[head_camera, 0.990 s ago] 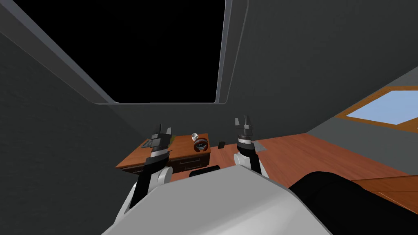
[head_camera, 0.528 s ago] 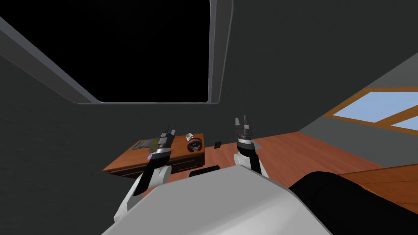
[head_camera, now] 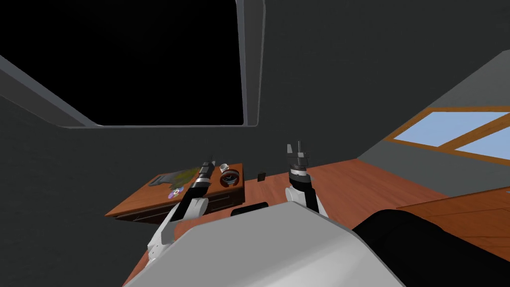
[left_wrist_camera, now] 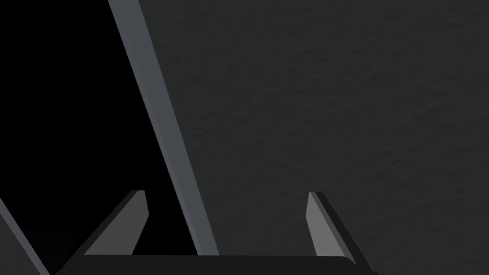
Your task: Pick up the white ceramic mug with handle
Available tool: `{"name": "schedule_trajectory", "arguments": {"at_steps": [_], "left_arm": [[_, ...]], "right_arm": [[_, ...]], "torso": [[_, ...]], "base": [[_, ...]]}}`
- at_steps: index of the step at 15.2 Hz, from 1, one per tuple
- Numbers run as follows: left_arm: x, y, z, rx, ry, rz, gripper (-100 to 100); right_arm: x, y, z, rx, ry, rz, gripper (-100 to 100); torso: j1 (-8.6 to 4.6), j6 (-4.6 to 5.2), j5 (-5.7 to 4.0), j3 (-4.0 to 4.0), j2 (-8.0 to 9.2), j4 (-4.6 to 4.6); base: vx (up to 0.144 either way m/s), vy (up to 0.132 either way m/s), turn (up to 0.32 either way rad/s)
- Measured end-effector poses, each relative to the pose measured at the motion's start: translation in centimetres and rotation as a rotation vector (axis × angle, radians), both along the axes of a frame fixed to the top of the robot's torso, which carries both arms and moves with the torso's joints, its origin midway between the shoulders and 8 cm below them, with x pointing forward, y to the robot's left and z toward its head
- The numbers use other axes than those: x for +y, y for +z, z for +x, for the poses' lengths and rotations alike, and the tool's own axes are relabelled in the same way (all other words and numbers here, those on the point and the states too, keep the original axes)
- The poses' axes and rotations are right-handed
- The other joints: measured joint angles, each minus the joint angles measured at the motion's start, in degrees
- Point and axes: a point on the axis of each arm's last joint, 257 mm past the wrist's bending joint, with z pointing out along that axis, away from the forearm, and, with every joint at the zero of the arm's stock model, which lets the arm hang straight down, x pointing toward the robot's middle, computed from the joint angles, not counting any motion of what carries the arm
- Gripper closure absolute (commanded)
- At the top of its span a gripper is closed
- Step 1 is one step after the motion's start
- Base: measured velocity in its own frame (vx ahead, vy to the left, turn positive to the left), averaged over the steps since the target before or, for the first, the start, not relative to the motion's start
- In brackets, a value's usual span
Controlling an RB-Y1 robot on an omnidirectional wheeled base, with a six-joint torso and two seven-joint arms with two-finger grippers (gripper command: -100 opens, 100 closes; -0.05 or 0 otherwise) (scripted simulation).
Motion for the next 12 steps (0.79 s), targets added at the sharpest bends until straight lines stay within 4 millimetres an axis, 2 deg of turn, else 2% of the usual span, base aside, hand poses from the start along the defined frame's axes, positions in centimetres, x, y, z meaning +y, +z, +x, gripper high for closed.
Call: {"name": "schedule_trajectory", "arguments": {"at_steps": [2,8,12], "left_arm": [[0.9,-1.3,1.0,0.05,0.007,0.031,-100],[3.7,-6.3,3.5,0.196,0.036,0.108,-100],[5.6,-9.2,4.2,0.287,0.06,0.147,-100]], "right_arm": [[0.0,0.0,0.0,0.0,0.0,0.0,0],[0.0,0.0,0.0,0.0,0.0,0.0,0],[0.0,0.0,0.0,0.0,0.0,0.0,0]], "torso": [[-0.03,0.0,-0.01,-0.01,-0.02,0.0],[0.19,-0.01,0.03,-0.07,-0.12,-0.02],[0.32,-0.03,0.05,-0.08,-0.14,-0.03]], "base": [[0.004,-0.187,-0.053],[0.018,-0.13,-0.036],[0.035,-0.123,-0.031]]}}
